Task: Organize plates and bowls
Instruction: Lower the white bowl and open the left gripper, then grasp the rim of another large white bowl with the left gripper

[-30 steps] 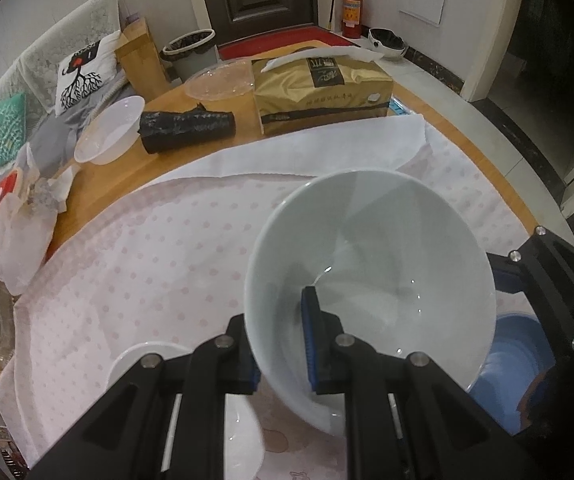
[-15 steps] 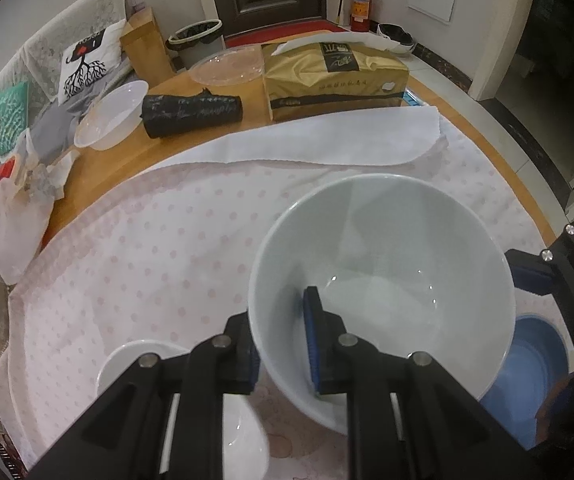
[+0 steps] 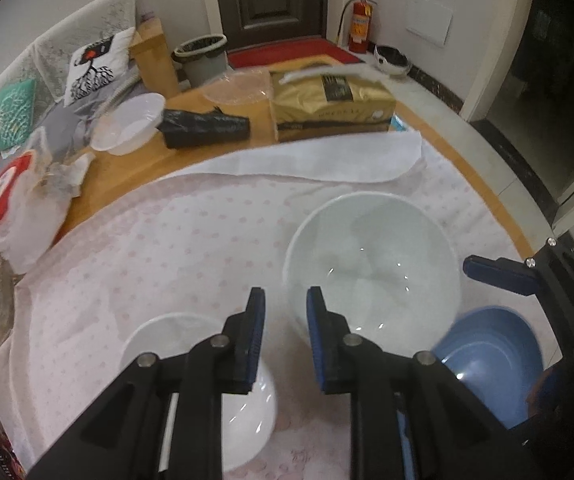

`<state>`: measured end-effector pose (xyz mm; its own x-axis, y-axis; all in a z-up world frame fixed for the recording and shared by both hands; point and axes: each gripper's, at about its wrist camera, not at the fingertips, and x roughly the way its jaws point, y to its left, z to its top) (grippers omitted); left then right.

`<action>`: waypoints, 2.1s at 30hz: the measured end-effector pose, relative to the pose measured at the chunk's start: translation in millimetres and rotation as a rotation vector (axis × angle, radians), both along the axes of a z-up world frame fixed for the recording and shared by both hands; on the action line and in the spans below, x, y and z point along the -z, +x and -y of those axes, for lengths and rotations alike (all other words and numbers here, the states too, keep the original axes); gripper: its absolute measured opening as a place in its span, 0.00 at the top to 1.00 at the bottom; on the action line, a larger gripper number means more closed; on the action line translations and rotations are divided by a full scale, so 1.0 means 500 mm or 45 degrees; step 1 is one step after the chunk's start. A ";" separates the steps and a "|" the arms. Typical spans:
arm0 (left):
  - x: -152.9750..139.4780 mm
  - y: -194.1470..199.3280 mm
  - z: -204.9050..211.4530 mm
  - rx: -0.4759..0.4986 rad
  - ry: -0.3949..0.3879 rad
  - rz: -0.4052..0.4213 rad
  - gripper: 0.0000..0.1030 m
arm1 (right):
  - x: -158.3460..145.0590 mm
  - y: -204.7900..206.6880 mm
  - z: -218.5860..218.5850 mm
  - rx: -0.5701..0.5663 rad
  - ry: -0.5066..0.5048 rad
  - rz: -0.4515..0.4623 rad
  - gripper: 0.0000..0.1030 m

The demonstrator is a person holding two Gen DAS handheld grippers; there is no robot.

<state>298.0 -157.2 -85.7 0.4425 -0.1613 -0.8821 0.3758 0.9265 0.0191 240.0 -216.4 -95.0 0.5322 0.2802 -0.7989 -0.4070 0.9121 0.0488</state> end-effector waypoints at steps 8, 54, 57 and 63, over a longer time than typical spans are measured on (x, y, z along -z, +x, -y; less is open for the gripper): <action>-0.060 -0.061 -0.116 -0.083 -0.026 0.066 0.71 | -0.046 -0.062 -0.085 -0.103 0.028 0.047 0.13; 0.147 -0.023 -0.287 -0.110 -0.244 -0.101 0.88 | 0.126 0.025 -0.303 -0.021 -0.035 -0.088 0.12; 0.146 -0.026 -0.285 -0.103 -0.226 -0.092 0.88 | 0.125 0.025 -0.304 -0.020 -0.037 -0.088 0.12; 0.131 -0.036 -0.280 -0.088 -0.202 -0.077 0.87 | 0.115 0.017 -0.302 -0.015 -0.026 -0.065 0.12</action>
